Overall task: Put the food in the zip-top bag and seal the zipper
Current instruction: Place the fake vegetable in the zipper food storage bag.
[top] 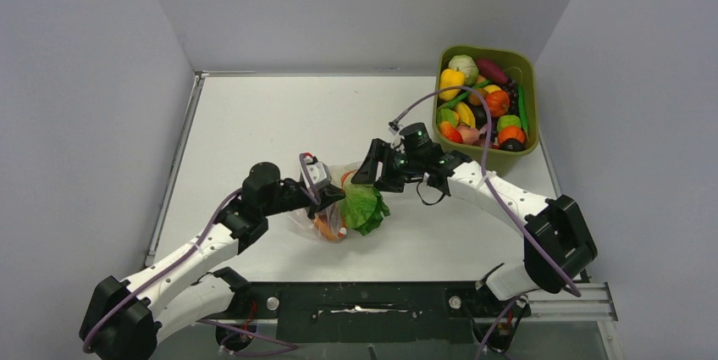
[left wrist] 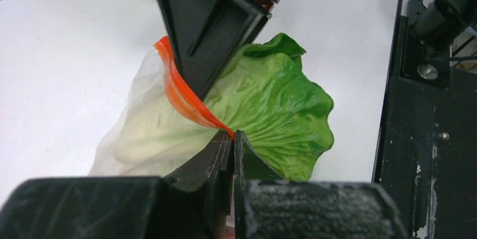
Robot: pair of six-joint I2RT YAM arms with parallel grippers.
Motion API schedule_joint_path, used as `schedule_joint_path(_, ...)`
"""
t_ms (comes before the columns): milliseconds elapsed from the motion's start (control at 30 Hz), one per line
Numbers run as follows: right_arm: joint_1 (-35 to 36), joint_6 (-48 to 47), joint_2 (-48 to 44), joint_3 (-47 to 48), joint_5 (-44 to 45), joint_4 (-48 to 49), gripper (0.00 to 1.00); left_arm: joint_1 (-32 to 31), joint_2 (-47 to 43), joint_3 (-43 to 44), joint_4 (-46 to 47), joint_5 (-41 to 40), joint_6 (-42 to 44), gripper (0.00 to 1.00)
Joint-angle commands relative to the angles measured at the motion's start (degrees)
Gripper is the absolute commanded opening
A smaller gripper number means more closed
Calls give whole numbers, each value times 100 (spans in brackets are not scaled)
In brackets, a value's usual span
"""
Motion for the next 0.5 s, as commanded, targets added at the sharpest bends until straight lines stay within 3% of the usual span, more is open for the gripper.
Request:
schedule_joint_path(0, 74, -707, -612, -1, 450, 199, 70, -32, -131, 129, 735, -463, -629, 0)
schedule_joint_path(300, 74, -1738, -1640, -383, 890, 126, 81, -22, -53, 98, 1009, -719, -1118, 0)
schedule_joint_path(467, 121, -2487, -2436, -1102, 980, 686, 86, -4, -23, 150, 1118, -793, -1360, 0)
